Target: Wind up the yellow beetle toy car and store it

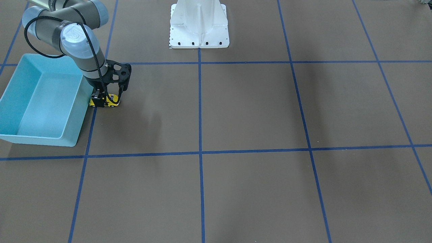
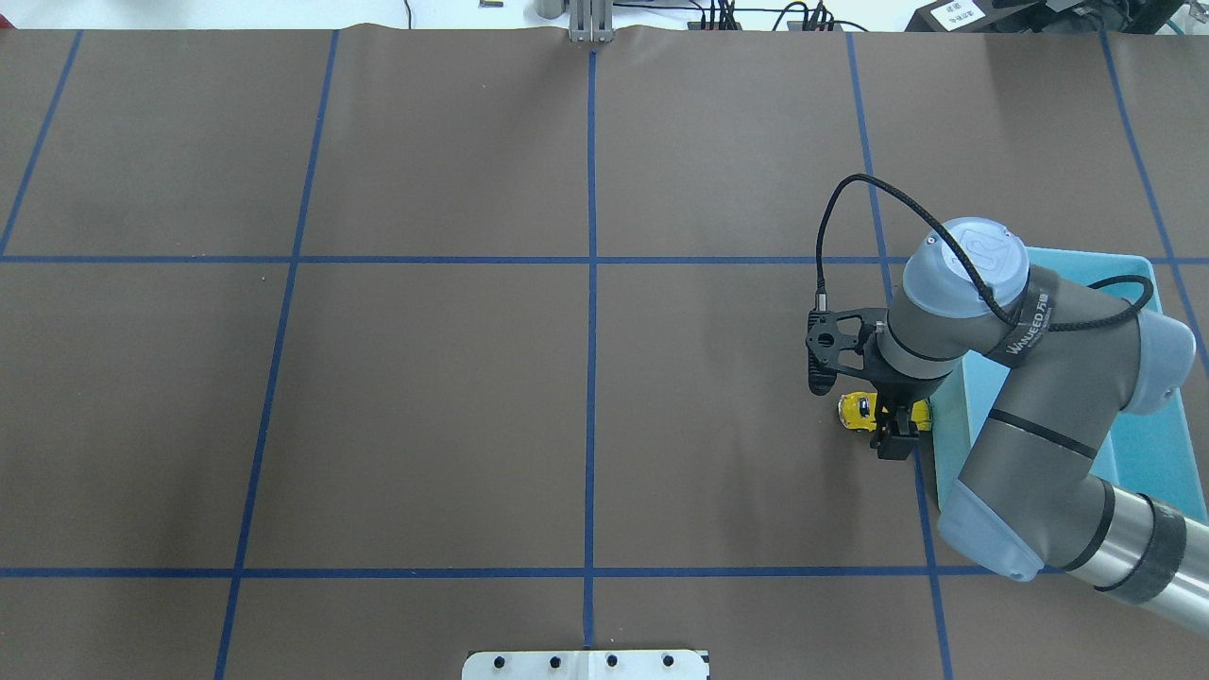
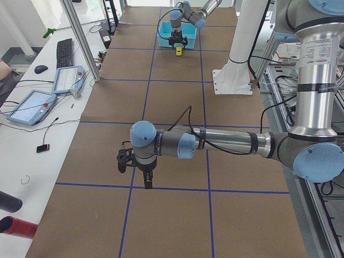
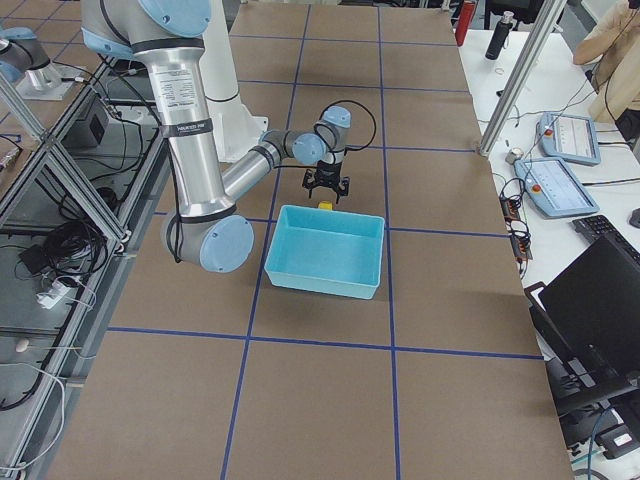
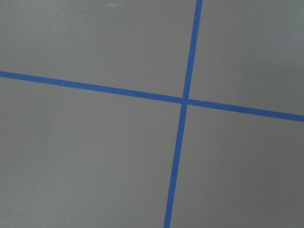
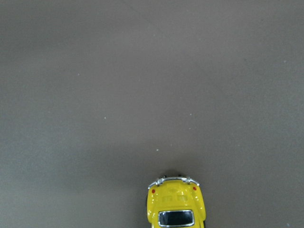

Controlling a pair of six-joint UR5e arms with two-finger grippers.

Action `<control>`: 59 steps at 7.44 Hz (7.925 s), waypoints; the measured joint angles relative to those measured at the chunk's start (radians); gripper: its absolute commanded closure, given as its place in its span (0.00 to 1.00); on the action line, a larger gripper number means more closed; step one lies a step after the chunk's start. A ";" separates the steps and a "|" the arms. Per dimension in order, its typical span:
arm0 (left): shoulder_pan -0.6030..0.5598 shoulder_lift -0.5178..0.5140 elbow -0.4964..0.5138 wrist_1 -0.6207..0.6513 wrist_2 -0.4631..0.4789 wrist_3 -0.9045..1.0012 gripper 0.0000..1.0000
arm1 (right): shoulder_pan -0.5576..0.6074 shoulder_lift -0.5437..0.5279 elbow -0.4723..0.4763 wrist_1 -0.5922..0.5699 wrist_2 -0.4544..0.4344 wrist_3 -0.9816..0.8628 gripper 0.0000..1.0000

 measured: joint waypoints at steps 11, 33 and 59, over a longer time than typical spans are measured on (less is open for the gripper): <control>0.000 0.001 -0.003 -0.008 0.000 -0.011 0.00 | -0.064 -0.082 -0.004 0.108 -0.123 -0.003 0.74; -0.001 0.008 -0.003 -0.010 0.001 -0.011 0.00 | 0.471 -0.340 0.004 0.193 0.231 -0.280 0.01; 0.000 0.006 0.006 -0.007 0.001 -0.011 0.00 | 0.973 -0.295 -0.170 -0.043 0.347 0.547 0.01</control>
